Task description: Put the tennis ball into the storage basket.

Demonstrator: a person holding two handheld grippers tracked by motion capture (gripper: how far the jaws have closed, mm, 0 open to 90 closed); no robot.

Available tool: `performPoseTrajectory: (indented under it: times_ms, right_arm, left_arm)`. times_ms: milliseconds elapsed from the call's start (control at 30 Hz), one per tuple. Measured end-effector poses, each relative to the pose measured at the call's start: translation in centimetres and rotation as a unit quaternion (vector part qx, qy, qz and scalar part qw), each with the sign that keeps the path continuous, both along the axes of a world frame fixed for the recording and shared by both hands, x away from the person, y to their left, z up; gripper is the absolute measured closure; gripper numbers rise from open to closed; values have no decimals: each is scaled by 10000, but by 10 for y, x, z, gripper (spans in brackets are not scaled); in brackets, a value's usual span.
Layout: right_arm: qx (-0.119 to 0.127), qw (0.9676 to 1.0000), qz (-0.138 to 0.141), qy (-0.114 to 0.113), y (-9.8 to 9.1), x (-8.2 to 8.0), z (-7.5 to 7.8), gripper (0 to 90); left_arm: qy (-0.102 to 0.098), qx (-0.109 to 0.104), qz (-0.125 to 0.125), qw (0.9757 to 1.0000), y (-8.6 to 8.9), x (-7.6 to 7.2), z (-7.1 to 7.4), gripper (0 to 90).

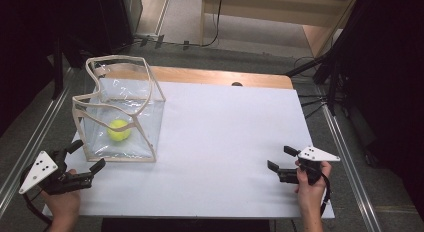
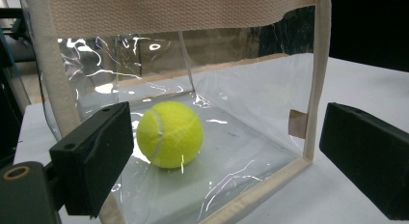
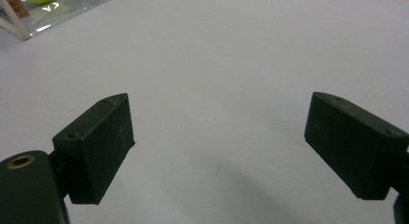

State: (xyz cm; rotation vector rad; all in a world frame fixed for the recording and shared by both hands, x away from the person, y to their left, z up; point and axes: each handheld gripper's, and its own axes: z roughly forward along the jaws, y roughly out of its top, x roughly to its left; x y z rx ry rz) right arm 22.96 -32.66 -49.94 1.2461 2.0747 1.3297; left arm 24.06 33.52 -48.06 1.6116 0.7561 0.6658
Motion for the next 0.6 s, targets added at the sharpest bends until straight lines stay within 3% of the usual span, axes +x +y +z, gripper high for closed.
performPoseTrajectory:
  times_ms: [367,600]
  right_arm:
    - [289,9980,-465,-308,-24,-10,-2,90]
    - [382,9957,-707,-460,-28,-17,-4,90]
  left_arm:
    - [-9,-31,-1,10000,0,0,0,53]
    - [-6,-43,-3,10000,0,0,0,54]
